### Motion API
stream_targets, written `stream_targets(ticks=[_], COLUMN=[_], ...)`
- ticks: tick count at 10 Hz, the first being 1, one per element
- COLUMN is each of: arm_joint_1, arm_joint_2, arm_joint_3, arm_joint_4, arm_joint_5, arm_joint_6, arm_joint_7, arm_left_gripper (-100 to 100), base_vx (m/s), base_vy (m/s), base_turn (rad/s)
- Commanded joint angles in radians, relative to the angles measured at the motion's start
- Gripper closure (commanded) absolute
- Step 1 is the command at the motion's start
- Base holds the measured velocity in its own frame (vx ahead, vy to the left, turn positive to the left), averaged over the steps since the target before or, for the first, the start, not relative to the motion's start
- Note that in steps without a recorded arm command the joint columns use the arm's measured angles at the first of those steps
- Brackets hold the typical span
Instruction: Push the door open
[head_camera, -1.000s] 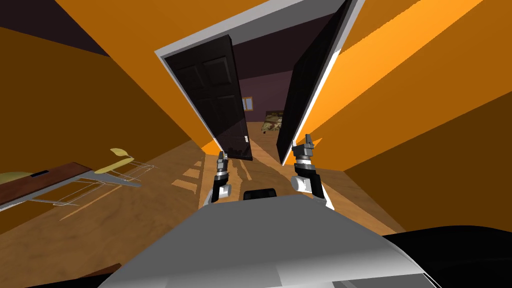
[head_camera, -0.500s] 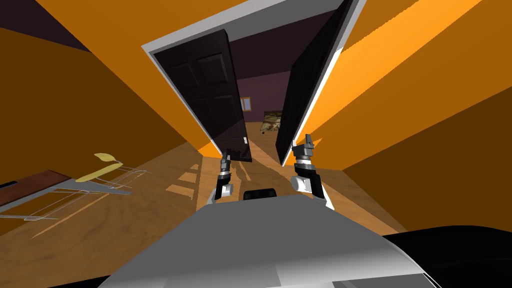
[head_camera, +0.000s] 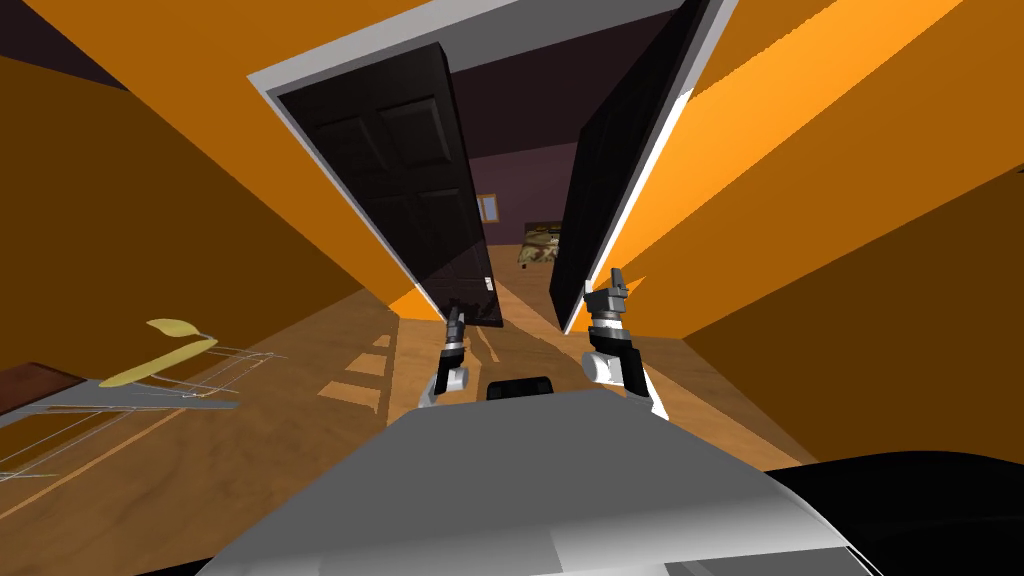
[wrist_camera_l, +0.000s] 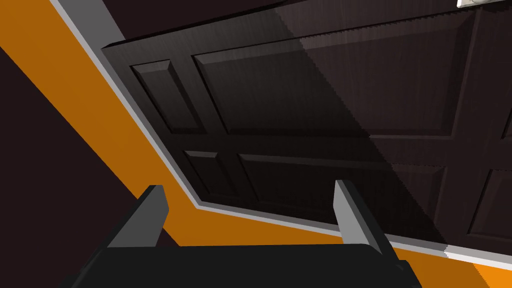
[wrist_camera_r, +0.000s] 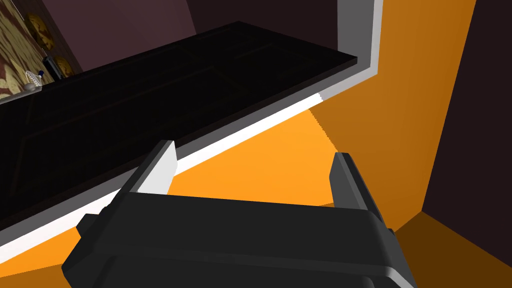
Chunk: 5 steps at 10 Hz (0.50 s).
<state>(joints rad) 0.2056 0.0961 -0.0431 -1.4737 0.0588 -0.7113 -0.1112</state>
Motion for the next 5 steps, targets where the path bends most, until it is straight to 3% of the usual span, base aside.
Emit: stream_targets(ticks=[1, 5], arm_joint_1=[-0.022, -0.069], arm_joint_2=[-0.003, 0.0], arm_joint_3=[-0.005, -0.014], arm_joint_4=[0.048, 0.16], arm_joint_5=[0.007, 0.026], arm_joint_6=[-0.003, -0.013], arm_joint_7=[0.0, 0.007], arm_left_gripper=[-100, -100], base_vx=[0.095, 0.09], base_vy=[0.034, 0.043], base_turn=[-0.064, -0.065])
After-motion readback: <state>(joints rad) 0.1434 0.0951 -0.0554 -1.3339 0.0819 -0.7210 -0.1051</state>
